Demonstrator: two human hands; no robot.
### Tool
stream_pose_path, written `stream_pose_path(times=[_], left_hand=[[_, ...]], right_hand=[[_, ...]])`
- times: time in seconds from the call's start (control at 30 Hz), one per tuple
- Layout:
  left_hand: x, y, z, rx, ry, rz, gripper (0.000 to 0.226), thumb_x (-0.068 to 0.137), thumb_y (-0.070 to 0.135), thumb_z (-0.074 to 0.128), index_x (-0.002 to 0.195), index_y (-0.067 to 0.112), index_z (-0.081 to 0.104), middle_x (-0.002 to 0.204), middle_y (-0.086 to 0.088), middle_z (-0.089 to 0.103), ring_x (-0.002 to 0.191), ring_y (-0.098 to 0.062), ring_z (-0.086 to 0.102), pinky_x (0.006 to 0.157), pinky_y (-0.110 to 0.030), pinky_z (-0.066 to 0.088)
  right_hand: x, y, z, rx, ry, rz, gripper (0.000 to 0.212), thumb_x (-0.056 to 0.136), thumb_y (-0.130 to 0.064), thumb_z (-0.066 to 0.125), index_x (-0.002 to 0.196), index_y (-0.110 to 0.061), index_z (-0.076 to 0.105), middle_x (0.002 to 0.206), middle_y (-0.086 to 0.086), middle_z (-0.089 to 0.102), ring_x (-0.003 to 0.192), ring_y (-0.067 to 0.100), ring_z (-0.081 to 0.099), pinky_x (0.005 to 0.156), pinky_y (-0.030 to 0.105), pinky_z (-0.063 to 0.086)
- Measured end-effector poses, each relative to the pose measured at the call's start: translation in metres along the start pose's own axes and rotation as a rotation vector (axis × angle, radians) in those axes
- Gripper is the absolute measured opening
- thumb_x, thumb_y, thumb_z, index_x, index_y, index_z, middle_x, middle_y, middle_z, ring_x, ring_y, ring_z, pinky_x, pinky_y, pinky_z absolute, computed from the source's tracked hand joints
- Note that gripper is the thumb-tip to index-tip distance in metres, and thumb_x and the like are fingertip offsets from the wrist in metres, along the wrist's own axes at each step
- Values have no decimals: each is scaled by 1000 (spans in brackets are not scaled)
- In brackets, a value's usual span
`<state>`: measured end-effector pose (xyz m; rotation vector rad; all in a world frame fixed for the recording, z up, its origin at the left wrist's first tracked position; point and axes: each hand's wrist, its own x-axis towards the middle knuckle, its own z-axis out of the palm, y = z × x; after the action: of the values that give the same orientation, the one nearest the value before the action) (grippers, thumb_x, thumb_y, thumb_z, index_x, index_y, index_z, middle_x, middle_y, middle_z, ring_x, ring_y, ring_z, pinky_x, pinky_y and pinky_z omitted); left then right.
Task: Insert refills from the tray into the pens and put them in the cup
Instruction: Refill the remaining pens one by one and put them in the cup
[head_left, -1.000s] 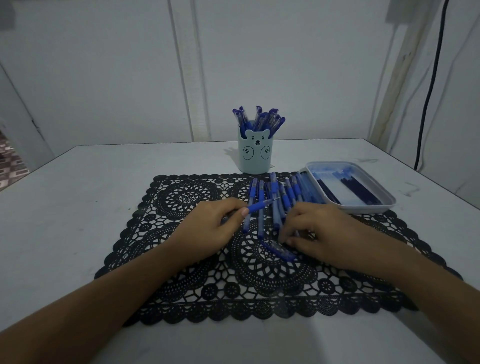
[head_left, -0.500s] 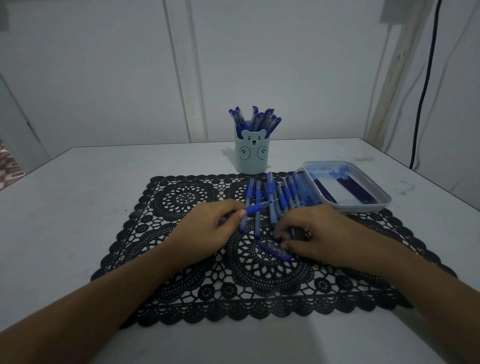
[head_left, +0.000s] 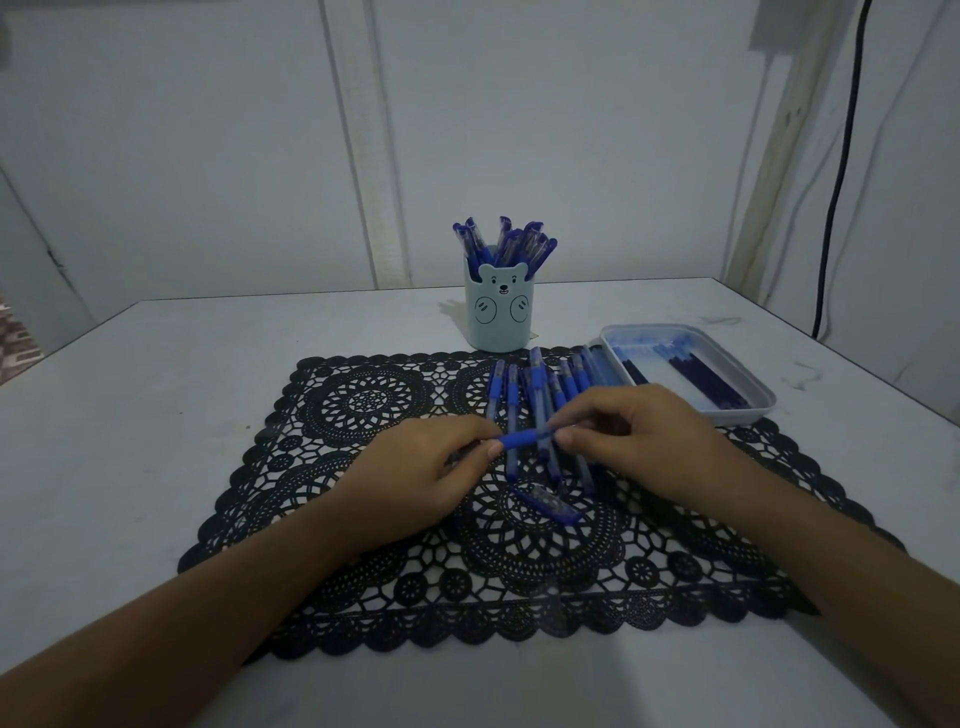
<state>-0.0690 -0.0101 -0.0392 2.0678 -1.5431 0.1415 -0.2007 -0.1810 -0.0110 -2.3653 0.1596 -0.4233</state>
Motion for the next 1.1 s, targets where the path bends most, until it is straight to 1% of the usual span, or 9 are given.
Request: stream_pose_path(times=[0.13, 0.27, 0.4, 0.47, 0.6, 0.73, 0.8, 0.93, 1.1], left_hand=[[1, -3, 0, -85, 93, -44, 28, 89, 34, 41, 100, 20, 63, 60, 10, 54, 57, -7, 51, 48, -14, 35], [3, -5, 1, -112, 153, -123, 13, 94, 24, 46, 93, 27, 59, 61, 11, 55, 56, -7, 50, 50, -16, 37], [4, -5, 1, -129, 163, -153, 13, 93, 22, 47, 90, 31, 56, 63, 9, 57, 58, -8, 52, 51, -18, 39], [3, -6, 0, -126, 155, -152, 12, 93, 22, 47, 91, 30, 56, 64, 7, 58, 59, -11, 53, 52, -20, 39], [3, -6, 1, -119, 155, -148, 12, 93, 24, 46, 92, 31, 56, 64, 6, 58, 58, -12, 53, 51, -22, 40], [4, -7, 2, -125, 160, -159, 13, 93, 24, 46, 93, 29, 58, 64, 7, 58, 58, -12, 53, 52, -23, 40], [4, -7, 2, -121, 161, -157, 12, 93, 24, 47, 92, 30, 57, 64, 7, 58, 58, -12, 53, 52, -23, 40], [4, -8, 2, -121, 164, -148, 12, 93, 23, 47, 92, 30, 57, 63, 8, 57, 57, -11, 52, 50, -22, 38], [4, -7, 2, -121, 163, -147, 12, 93, 23, 47, 91, 30, 57, 64, 8, 57, 57, -15, 53, 52, -27, 41]], right_hand=[[5, 14, -19, 304, 157, 146, 16, 88, -15, 57, 73, -18, 63, 56, -9, 57, 52, 3, 52, 53, 16, 43], [17, 33, -38, 646, 566, 292, 23, 87, -7, 51, 64, -11, 52, 50, -4, 47, 50, 10, 39, 46, 21, 32], [15, 43, -42, 143, 833, 153, 10, 83, -8, 55, 73, -10, 56, 62, -5, 52, 56, 1, 45, 53, 6, 36], [14, 48, -34, -163, 788, -15, 5, 82, -5, 58, 77, -6, 59, 67, -2, 55, 61, 6, 49, 58, 6, 35], [20, 57, -22, -577, 563, -249, 9, 75, 2, 66, 72, -2, 58, 65, 8, 55, 55, 23, 51, 52, 29, 42], [20, 61, -19, -768, 416, -204, 14, 71, -5, 71, 71, -6, 57, 63, 7, 53, 51, 25, 50, 52, 31, 40], [18, 61, -18, -869, 327, -124, 12, 79, -18, 67, 84, -12, 58, 76, 5, 57, 68, 25, 56, 64, 35, 42], [13, 52, -24, -864, 166, 59, 32, 88, -45, 49, 113, -25, 53, 107, -2, 54, 103, 17, 50, 87, 35, 41], [16, 44, -37, -596, 268, 80, 25, 88, -41, 51, 100, -22, 63, 96, 0, 61, 87, 16, 55, 73, 29, 41]])
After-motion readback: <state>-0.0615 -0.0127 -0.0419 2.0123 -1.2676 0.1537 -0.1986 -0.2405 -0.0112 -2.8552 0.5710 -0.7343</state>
